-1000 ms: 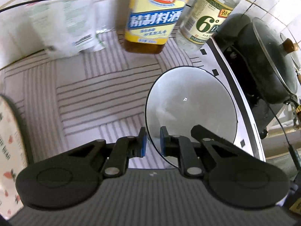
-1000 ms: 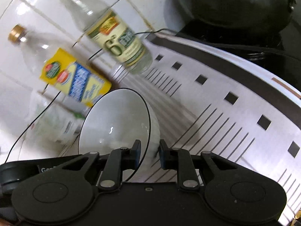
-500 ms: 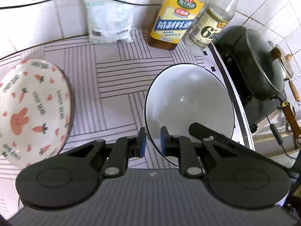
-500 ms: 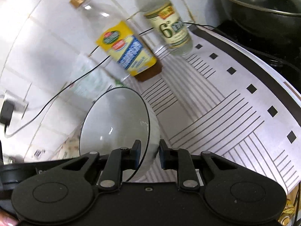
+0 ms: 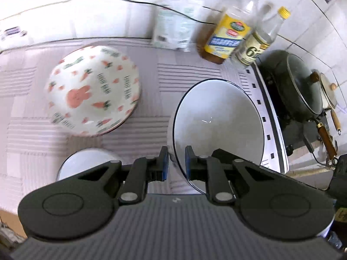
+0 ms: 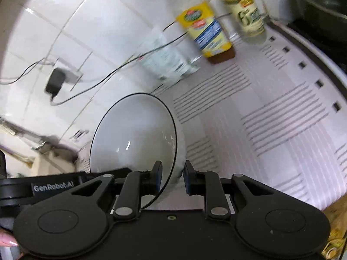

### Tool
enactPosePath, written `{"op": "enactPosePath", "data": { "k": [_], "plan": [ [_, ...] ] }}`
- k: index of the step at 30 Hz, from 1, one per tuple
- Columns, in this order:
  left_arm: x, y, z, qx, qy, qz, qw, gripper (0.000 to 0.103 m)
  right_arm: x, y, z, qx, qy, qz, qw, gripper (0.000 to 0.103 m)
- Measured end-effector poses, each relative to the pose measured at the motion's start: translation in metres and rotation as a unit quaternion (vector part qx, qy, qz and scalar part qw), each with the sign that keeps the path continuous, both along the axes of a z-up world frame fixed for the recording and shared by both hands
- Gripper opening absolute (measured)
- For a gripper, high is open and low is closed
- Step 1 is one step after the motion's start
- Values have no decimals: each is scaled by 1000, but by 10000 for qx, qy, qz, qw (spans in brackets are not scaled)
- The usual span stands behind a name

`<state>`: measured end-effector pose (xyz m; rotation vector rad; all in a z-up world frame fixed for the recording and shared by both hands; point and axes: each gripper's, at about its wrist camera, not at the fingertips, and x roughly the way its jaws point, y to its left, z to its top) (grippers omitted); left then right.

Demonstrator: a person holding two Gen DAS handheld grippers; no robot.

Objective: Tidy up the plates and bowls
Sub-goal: 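Carry the small white bowl with both grippers over the nested bowls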

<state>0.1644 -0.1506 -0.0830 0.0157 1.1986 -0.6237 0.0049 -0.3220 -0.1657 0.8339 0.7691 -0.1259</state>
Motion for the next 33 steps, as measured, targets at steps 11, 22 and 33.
{"op": "enactPosePath", "data": {
  "k": [11, 22, 33],
  "plan": [
    [-23, 68, -7, 240, 94, 283, 9993, 14, -4, 62, 9, -53, -65, 763, 9971, 25],
    [-20, 104, -28, 430, 156, 604, 9971, 14, 16, 103, 2, -448, -82, 1209, 9916, 25],
    [-12, 103, -49, 768, 286, 513, 9953, 15, 35, 132, -14, -1531, -87, 1730, 9729, 25]
  ]
}}
